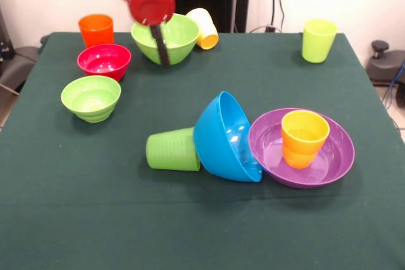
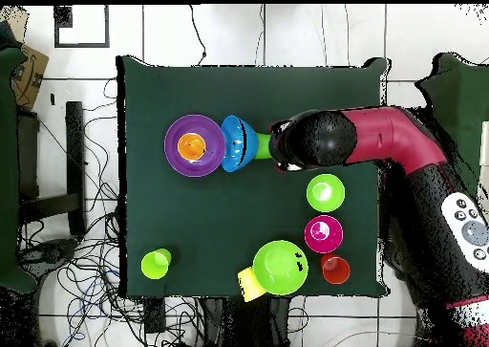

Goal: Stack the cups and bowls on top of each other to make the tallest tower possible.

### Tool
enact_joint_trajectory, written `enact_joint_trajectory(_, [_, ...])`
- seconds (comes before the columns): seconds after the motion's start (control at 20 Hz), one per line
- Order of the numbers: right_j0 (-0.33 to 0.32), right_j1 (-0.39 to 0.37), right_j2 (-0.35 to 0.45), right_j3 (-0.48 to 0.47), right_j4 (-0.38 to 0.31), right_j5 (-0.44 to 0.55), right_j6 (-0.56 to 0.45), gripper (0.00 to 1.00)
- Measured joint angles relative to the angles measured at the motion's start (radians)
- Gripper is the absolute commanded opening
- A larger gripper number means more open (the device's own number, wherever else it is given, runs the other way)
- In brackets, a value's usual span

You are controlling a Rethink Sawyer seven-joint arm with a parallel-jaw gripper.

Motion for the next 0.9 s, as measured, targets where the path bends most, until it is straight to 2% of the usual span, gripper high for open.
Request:
enact_joint_trajectory(0.2, [0.055,-0.081,0.000,0.013,0.082,-0.012,0.082,1.00])
enact_joint_trajectory(0.3, [0.066,-0.093,0.000,0.014,0.091,-0.015,0.094,1.00])
enact_joint_trajectory(0.5, [0.143,-0.152,-0.002,0.014,0.127,-0.027,0.157,1.00])
enact_joint_trajectory(0.9, [0.254,-0.192,-0.016,0.015,0.171,-0.077,0.242,1.00])
